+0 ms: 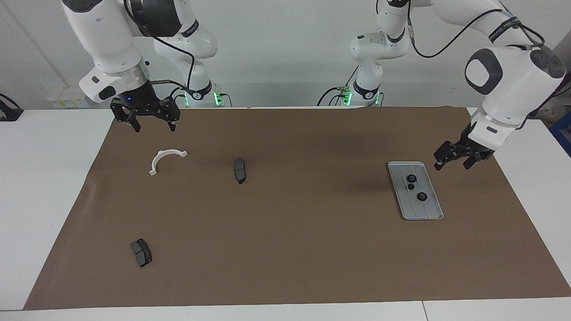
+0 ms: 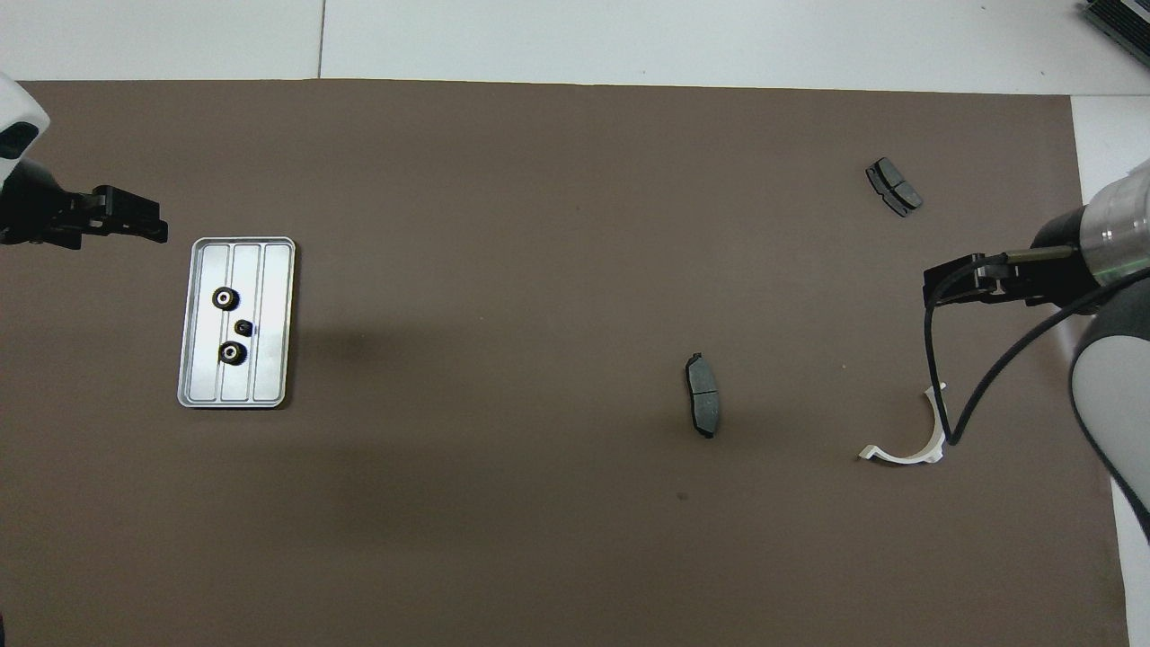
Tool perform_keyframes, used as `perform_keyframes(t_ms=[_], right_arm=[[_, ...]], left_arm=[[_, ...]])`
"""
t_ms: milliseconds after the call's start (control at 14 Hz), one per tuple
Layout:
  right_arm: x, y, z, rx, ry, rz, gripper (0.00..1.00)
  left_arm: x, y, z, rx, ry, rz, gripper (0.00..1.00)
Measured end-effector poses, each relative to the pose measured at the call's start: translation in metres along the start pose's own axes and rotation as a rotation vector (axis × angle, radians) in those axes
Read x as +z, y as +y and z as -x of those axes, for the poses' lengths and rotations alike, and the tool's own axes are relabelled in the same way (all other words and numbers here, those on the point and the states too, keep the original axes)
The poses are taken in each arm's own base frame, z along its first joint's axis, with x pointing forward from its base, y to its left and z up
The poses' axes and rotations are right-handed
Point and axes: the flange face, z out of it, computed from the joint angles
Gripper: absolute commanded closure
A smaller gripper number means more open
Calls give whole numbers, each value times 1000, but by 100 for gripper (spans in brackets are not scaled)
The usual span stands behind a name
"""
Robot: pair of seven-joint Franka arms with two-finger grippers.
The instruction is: Pick bearing gear from pile to tray
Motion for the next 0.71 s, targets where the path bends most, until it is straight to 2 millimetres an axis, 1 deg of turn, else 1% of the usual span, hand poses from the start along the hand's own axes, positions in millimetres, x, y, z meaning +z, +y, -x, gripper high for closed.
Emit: perform_keyframes(t_ms=[142, 285, 427, 712], right_arm=[[0, 0, 0, 0, 0, 0, 0], [0, 0, 0, 0, 0, 0, 0], [0, 0, 0, 0, 0, 0, 0], [0, -1, 0, -1, 0, 0, 0]], left_arm=[[-30, 5, 16, 12, -32, -17, 0], [-49, 13, 33, 27, -67, -21, 0], [-54, 20, 40, 38, -81, -22, 0], [-54, 24, 40, 45, -83, -21, 0]])
